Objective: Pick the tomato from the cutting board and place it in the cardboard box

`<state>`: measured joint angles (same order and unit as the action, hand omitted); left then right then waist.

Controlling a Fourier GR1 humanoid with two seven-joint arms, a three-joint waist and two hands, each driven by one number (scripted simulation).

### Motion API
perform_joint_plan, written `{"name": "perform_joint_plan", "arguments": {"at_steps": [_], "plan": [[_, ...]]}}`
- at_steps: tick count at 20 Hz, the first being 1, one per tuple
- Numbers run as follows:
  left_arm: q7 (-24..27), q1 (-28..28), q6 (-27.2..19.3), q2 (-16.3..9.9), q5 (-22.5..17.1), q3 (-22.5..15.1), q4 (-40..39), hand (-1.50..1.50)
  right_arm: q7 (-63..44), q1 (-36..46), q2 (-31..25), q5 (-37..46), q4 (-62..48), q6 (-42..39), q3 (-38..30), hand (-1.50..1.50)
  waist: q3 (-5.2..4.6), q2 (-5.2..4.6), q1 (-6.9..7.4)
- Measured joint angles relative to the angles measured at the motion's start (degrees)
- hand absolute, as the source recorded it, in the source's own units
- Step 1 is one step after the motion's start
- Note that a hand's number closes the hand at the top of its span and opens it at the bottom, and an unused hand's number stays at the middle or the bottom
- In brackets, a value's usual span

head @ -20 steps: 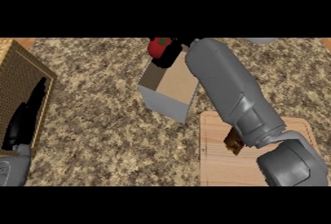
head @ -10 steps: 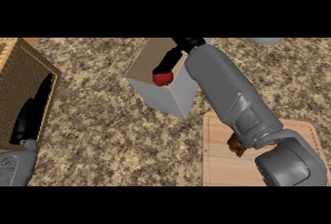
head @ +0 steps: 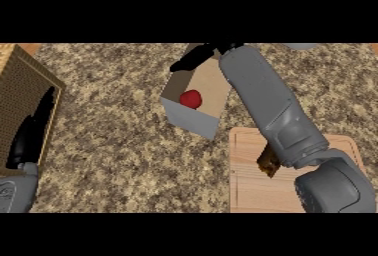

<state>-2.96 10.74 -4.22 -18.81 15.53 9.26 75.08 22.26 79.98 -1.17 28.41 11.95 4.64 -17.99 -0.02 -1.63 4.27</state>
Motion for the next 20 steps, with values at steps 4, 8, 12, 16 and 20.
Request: {"name": "perform_joint_plan", "arguments": {"at_steps": [4,8,12,16,20], "plan": [[-0.17,-0.44,-0.02,0.17,-0.04,0.11,0.13,0.0,2.35,-0.45,-3.79,-3.65,0.28,-3.62,-3.66,-1.5,0.02,0.08,-0.42],[0.07,-0.7,-0.03,0.1,0.11,0.17,0.35,0.0,3.38,-1.17,-8.58,-5.91,-0.46,-7.66,-6.09,-1.5,0.03,0.01,-0.49],[0.12,-1.02,0.21,0.07,-0.19,0.37,0.91,0.0,4.99,-3.62,-15.23,-6.86,-1.19,-11.75,-7.43,-1.5,0.06,-0.14,-0.42],[-0.11,-1.22,-0.23,0.55,0.29,-0.01,1.28,0.0,5.93,-5.51,-21.3,-7.22,-1.85,-15.94,-8.1,-1.5,0.1,-0.28,-0.4],[0.23,-1.4,0.09,0.55,0.06,0.11,1.19,0.0,8.28,-7.86,-26.37,-6.86,-2.21,-20.18,-7.95,-1.5,0.14,-0.39,-0.16]]}}
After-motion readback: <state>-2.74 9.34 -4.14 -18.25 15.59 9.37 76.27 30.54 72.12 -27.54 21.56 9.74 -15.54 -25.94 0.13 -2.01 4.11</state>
